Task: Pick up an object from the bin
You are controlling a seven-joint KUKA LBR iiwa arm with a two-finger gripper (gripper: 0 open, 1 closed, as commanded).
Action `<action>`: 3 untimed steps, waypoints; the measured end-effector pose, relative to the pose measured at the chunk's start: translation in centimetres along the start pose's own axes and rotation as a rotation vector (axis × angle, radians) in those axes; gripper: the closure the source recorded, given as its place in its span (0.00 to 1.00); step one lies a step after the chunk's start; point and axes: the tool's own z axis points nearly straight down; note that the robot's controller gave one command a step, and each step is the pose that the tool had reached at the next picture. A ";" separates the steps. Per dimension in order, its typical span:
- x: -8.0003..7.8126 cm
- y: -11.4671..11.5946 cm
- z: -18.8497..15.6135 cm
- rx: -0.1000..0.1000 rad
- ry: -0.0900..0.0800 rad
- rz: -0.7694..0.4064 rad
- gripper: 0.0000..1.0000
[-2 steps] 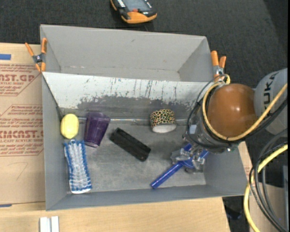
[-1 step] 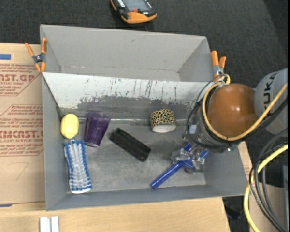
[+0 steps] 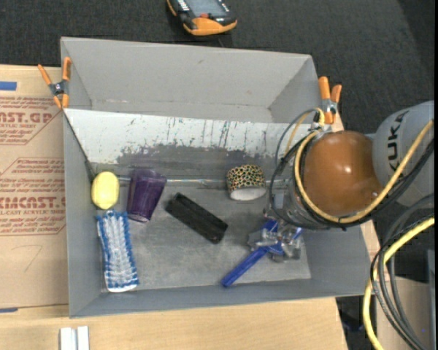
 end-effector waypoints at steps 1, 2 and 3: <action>1.4 -1.2 0.0 -0.011 0.003 0.133 1.00; -0.9 0.7 0.0 0.021 -0.015 -0.016 1.00; -0.8 0.0 0.1 0.011 -0.012 0.044 1.00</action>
Offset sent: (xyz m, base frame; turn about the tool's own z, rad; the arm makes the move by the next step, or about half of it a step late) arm -0.0104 0.0108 -0.0036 -0.0243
